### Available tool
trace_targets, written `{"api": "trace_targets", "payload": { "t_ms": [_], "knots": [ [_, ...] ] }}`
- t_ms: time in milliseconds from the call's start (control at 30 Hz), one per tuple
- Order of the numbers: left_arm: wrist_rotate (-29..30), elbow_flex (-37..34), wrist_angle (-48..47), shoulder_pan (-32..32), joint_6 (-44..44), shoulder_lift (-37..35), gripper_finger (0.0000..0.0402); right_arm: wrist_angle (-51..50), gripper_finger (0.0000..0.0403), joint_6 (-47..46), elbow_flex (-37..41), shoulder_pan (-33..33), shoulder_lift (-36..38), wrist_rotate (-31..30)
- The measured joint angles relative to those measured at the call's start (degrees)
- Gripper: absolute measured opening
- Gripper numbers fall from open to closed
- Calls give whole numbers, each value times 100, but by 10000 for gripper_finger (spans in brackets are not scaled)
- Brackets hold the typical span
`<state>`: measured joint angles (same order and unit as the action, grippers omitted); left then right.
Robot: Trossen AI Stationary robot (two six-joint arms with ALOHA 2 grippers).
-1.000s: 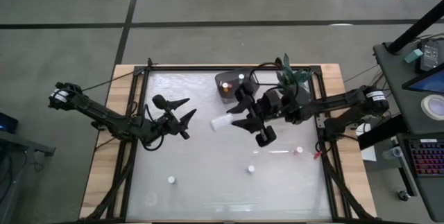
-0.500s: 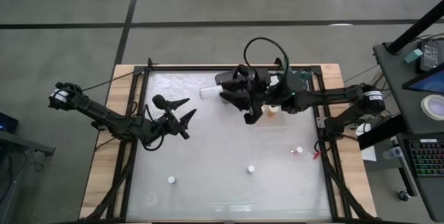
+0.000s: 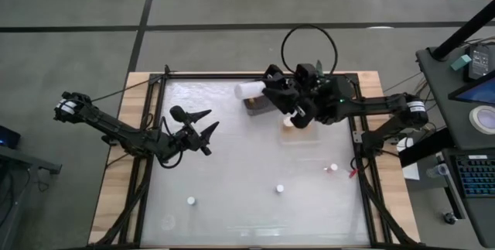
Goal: Pick and place medicine bottles into bin by pill shape (circle, oval)
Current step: Put the small white pill bottle into the black bin
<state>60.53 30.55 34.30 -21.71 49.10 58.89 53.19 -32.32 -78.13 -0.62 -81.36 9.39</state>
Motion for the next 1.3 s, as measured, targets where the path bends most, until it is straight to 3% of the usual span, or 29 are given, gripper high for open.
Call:
{"api": "trace_targets", "payload": {
  "t_ms": [200, 267, 333, 567, 667, 833, 1000, 1167, 1300],
  "knots": [
    [0, 0, -9, 1, 0, 0, 219, -102, 137, 3, -17, -10, 0, 106],
    [-1, 0, -12, -1, -1, 0, 219, -600, 137, 187, -65, -51, 16, 19],
    [0, 0, -22, 0, 0, -1, 219, -1568, 137, 562, -206, -102, 41, -397],
    [-1, 0, -24, 1, 0, 0, 219, -5333, 137, 2239, -1486, -433, -155, -2718],
    [-2, 0, -24, -1, 18, 0, 219, -6690, 137, 2396, -2097, -708, -429, -3226],
    [-2, 0, -22, 1, 35, 0, 219, -8689, 137, 2261, -3092, -1269, -1167, -3215],
    [0, 0, -22, -1, 35, 0, 219, -10486, 137, 2091, -4010, -1814, -2045, -2719],
    [-2, 0, -24, -1, 35, 0, 219, -11193, 137, 2174, -4213, -2063, -2758, -2072],
    [0, 0, -24, 1, 33, 0, 219, -11298, 137, 2280, -4035, -2079, -3095, -1987]
  ]
}}
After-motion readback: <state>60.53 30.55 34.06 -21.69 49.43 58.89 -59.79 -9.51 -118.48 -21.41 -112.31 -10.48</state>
